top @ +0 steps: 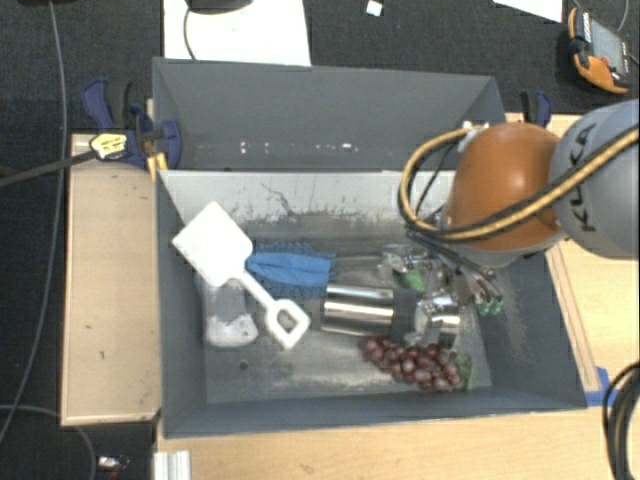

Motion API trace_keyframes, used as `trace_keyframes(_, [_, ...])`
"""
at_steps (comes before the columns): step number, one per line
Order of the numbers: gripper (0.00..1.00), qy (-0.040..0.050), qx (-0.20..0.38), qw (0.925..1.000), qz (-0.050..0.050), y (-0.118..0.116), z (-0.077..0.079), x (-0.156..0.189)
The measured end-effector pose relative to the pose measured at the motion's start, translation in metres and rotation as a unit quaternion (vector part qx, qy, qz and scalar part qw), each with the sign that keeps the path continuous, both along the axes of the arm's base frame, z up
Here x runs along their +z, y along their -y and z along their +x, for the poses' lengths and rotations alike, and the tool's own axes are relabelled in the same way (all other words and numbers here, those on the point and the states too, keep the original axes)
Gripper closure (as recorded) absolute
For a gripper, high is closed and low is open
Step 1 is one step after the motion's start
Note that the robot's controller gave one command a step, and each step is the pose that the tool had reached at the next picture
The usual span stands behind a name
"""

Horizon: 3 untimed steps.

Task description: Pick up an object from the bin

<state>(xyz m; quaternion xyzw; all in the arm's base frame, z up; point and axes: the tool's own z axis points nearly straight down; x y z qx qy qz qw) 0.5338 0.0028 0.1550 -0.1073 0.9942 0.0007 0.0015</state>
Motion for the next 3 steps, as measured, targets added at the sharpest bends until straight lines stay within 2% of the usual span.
trace_keyframes(1, [0.0,0.0006,0.041,0.9991,0.001,-0.002,0.016,0.003])
trace_keyframes(2, [0.0,0.0054,0.058,0.9983,0.0,0.0,0.011,-0.009])
trace_keyframes(3, [0.0,0.0019,0.067,0.9977,0.001,0.0,0.004,-0.032])
